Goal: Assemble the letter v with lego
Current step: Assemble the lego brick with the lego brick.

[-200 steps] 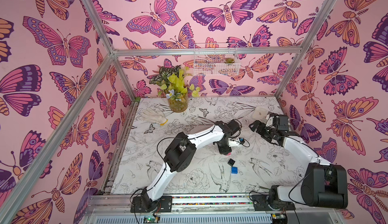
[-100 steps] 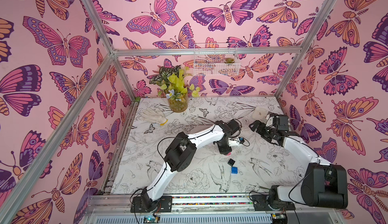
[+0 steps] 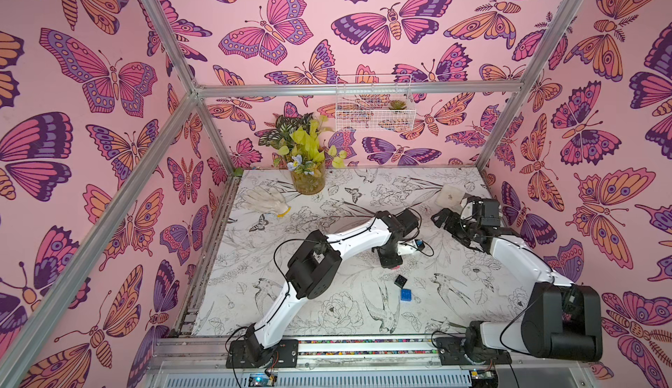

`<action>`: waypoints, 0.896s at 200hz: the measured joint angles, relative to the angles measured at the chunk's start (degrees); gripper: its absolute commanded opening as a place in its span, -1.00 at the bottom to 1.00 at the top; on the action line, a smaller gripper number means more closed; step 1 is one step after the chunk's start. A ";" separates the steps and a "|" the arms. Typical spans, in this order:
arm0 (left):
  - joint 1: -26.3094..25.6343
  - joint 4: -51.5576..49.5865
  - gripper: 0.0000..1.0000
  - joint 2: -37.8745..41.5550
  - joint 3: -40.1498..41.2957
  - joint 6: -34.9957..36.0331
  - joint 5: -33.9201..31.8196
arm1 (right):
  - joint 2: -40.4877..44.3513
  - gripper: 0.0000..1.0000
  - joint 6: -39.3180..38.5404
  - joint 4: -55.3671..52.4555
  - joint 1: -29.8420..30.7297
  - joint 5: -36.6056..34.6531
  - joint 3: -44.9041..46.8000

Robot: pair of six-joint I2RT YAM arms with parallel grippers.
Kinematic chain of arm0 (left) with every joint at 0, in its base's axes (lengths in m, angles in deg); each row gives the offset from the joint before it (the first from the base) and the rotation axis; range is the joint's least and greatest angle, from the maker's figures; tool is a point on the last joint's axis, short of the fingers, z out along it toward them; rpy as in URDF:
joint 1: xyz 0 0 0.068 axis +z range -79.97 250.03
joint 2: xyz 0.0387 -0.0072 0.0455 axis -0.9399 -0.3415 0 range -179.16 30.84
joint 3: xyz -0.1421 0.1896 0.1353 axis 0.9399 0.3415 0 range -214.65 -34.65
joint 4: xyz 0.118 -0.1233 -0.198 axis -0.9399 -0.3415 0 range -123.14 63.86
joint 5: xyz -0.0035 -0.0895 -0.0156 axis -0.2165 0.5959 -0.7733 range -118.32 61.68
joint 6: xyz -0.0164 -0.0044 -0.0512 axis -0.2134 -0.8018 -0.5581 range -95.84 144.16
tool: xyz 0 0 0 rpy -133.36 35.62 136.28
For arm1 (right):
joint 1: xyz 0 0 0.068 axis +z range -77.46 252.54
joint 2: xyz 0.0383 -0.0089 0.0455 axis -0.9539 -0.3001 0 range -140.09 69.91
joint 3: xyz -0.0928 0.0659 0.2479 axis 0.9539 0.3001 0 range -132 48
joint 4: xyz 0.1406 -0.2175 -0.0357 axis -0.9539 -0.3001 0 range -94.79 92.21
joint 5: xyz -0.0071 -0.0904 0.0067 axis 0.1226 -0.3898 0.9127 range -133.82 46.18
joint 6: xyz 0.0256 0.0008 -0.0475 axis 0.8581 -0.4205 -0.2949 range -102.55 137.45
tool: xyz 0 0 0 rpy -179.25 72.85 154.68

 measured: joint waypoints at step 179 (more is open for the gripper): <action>-1.01 1.64 -0.48 -0.35 -0.55 -7.45 -5.31 | 0.00 0.98 0.22 0.59 0.00 0.96 0.00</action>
